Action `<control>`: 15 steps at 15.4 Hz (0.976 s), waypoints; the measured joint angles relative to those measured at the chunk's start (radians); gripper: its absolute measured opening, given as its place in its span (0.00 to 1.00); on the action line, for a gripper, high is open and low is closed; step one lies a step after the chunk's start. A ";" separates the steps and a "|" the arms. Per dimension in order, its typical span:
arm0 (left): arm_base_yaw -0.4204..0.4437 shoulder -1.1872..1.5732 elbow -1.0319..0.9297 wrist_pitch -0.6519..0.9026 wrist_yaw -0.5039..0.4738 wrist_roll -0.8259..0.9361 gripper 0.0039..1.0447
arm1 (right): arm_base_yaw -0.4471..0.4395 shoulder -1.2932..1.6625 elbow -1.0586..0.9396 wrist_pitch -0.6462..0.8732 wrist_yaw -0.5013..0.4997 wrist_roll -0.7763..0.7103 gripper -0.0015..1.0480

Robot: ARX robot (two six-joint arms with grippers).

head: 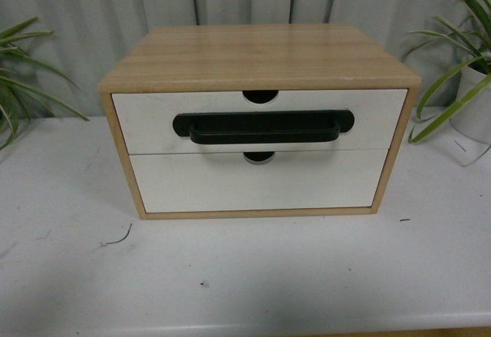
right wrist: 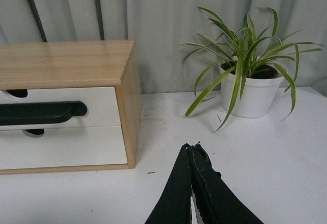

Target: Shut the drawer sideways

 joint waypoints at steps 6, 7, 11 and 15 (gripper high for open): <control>0.000 -0.100 -0.028 -0.060 0.000 0.000 0.01 | 0.000 -0.094 -0.035 -0.044 0.000 -0.002 0.02; 0.000 -0.112 -0.028 -0.072 0.000 0.000 0.01 | 0.000 -0.121 -0.035 -0.082 0.000 -0.002 0.02; 0.001 -0.294 -0.025 -0.245 0.001 0.000 0.01 | 0.000 -0.268 -0.034 -0.238 0.002 -0.002 0.02; 0.002 -0.295 -0.028 -0.268 0.000 0.000 0.01 | 0.000 -0.270 -0.034 -0.231 0.000 -0.003 0.02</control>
